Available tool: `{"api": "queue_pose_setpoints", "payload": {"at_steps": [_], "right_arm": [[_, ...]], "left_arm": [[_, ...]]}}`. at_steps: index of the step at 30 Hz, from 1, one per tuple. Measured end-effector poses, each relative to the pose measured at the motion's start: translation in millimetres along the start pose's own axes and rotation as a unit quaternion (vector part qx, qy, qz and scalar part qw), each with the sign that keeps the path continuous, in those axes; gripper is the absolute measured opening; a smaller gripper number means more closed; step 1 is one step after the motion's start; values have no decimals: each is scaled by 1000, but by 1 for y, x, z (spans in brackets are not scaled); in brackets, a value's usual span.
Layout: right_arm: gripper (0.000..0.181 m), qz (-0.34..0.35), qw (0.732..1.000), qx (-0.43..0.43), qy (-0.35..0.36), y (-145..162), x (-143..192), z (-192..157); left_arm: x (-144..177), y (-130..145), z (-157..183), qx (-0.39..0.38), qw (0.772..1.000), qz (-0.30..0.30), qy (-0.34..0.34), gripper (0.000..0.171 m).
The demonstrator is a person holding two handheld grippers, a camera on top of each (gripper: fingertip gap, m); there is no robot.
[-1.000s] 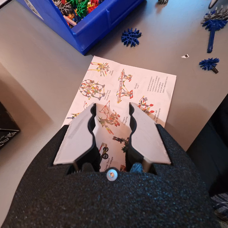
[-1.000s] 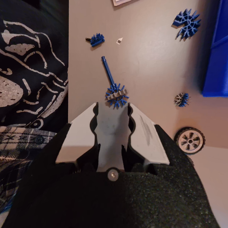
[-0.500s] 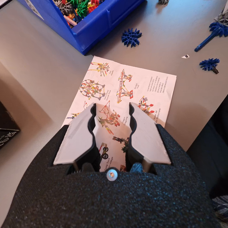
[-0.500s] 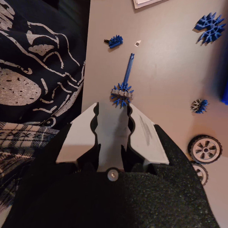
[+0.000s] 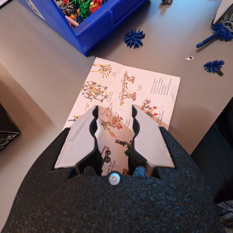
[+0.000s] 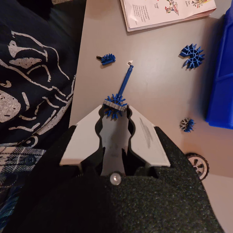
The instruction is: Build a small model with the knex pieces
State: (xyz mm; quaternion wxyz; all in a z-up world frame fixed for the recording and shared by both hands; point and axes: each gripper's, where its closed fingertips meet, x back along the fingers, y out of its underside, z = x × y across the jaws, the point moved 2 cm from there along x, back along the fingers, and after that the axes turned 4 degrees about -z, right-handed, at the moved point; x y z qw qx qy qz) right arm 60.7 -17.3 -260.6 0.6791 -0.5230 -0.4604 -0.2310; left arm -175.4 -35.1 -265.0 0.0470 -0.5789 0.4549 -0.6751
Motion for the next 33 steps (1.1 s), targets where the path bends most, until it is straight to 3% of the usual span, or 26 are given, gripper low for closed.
{"api": "queue_pose_setpoints", "payload": {"at_steps": [10, 24, 33], "right_arm": [[35, -7, 993, -106, 45, 8, 3, 21], [38, -11, 996, -82, 42, 5, 0, 7], [37, -10, 991, -114, 67, 13, 2, 20]], "left_arm": [[0, 0, 0, 1, 1000, 0, 0, 52], [-1, -1, 0, 2, 1000, -1, -2, 52], [-1, -1, 0, 2, 1000, -1, -3, 52]]}}
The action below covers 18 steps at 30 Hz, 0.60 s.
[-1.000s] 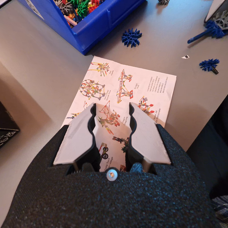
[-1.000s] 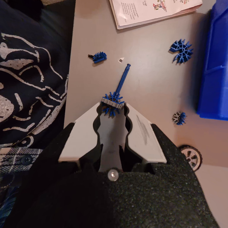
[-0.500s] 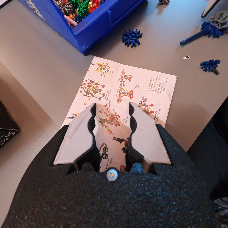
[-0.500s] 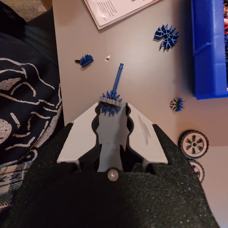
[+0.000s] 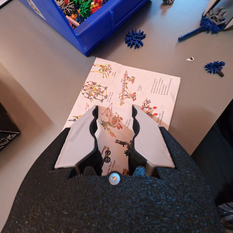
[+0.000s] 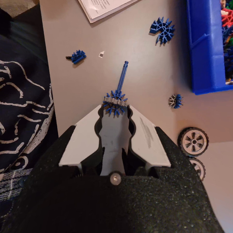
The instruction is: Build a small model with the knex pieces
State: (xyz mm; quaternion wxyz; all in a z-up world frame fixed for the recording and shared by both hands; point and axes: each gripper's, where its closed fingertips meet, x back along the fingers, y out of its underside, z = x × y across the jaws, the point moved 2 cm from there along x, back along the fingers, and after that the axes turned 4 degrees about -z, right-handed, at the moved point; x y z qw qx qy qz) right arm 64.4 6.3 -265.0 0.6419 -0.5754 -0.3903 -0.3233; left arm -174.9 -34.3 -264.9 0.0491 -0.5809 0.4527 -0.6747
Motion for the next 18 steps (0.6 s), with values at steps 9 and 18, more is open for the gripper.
{"api": "queue_pose_setpoints", "payload": {"at_steps": [9, 18], "right_arm": [[42, 5, 999, -45, 14, 2, 1, 10], [53, -2, 999, -32, -8, 3, 3, -1]], "left_arm": [[0, 0, 0, 1, 1000, 0, 1, 52], [0, 0, 0, 1, 1000, 0, 0, 52]]}}
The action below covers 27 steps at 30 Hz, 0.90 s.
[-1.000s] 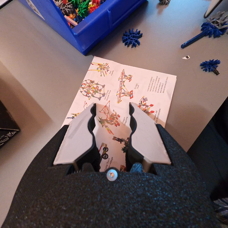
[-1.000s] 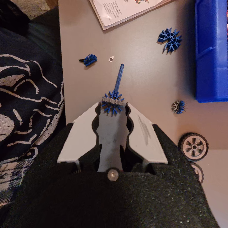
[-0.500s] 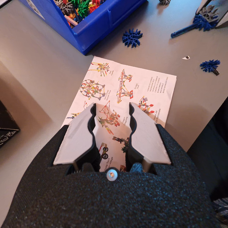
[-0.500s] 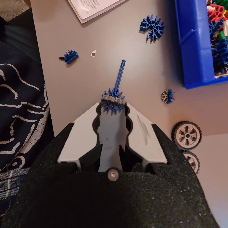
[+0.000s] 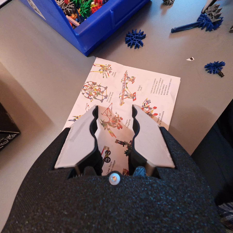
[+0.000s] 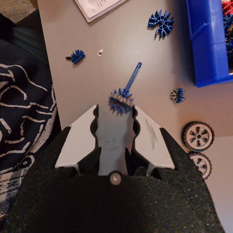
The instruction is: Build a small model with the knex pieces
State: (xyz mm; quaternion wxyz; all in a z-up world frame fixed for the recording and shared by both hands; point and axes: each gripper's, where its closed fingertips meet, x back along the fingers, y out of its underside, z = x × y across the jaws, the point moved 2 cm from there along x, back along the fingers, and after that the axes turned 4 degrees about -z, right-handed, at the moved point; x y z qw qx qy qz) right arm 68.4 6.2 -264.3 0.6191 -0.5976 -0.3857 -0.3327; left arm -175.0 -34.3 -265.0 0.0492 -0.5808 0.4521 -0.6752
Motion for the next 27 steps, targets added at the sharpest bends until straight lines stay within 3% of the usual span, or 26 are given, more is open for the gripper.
{"api": "queue_pose_setpoints", "payload": {"at_steps": [27], "right_arm": [[47, 30, 998, 34, -41, -4, 0, -23]], "left_arm": [[-5, -7, 3, -1, 1000, -2, -10, 52]]}}
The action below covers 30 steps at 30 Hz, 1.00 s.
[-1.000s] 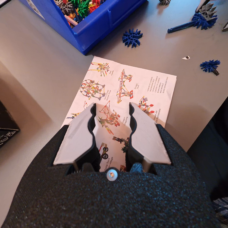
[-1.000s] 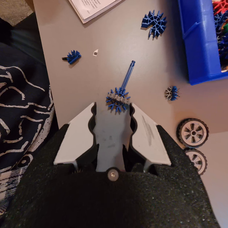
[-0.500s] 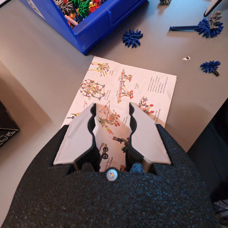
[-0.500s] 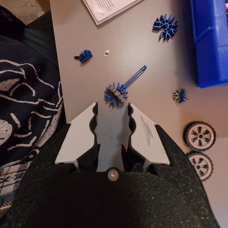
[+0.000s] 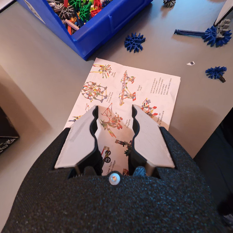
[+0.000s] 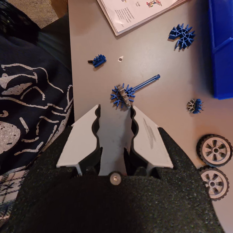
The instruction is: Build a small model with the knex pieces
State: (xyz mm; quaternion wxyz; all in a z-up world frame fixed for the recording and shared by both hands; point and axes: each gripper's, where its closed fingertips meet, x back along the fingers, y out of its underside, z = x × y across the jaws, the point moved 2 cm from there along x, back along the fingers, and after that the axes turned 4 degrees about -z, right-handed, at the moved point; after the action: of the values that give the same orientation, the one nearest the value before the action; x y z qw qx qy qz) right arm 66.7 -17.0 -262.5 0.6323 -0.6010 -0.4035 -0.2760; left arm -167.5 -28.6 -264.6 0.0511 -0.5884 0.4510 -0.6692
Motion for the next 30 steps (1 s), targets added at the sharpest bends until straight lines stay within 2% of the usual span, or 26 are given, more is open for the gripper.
{"api": "queue_pose_setpoints", "payload": {"at_steps": [9, 13, 17, 21, 26, 30], "right_arm": [[47, 33, 999, -9, 24, -3, 9, 12], [47, 52, 998, -16, 31, -4, 12, 18], [47, 65, 997, -15, 36, -8, 10, 24], [46, 80, 996, -13, 34, -12, 6, 28], [46, 95, 995, -9, 28, -15, 2, 32], [45, 95, 995, -6, 26, -13, -1, 34]], "left_arm": [[-3, -7, 0, -22, 1000, -7, -21, 49], [6, -17, -4, -25, 999, -2, -29, 48], [19, -41, -11, -37, 998, 22, -42, 48], [19, -68, -8, -86, 995, 26, -32, 47], [24, -122, -9, -160, 986, 45, -32, 37], [12, -151, -22, -228, 973, 11, -37, 35]]}}
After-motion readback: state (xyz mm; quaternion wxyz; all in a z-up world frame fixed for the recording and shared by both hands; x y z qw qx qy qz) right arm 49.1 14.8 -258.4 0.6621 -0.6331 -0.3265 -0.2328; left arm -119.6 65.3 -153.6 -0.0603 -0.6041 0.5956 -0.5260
